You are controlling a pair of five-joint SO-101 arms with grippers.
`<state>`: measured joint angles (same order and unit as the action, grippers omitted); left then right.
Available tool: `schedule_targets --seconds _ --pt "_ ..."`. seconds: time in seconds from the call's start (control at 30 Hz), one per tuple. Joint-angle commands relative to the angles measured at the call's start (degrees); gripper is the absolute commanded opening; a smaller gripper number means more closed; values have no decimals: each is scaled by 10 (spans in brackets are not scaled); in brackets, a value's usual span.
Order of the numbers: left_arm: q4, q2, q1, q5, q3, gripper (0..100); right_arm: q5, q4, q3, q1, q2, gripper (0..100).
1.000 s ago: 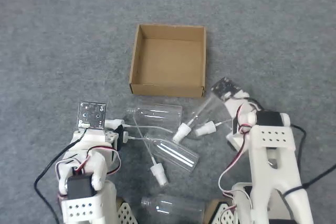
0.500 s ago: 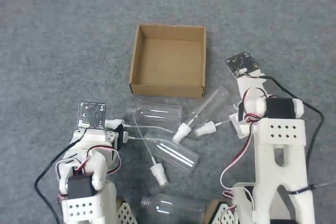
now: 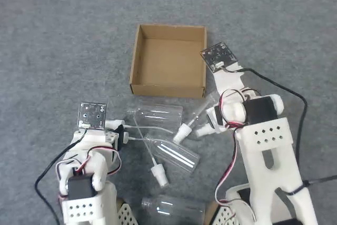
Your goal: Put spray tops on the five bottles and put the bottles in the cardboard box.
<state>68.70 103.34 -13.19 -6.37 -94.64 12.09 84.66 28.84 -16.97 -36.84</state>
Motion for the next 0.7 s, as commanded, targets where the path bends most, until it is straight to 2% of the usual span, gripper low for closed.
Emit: schedule_targets --seconds 0.0,0.3,0.67 --pt "-20 11 -4 5 10 226 -15 7 -33 -7 -58 58" --pt "-20 11 -4 5 11 227 -17 -50 85 -7 -204 58" --pt "-21 11 -4 5 12 228 -19 -131 221 -4 -294 58"
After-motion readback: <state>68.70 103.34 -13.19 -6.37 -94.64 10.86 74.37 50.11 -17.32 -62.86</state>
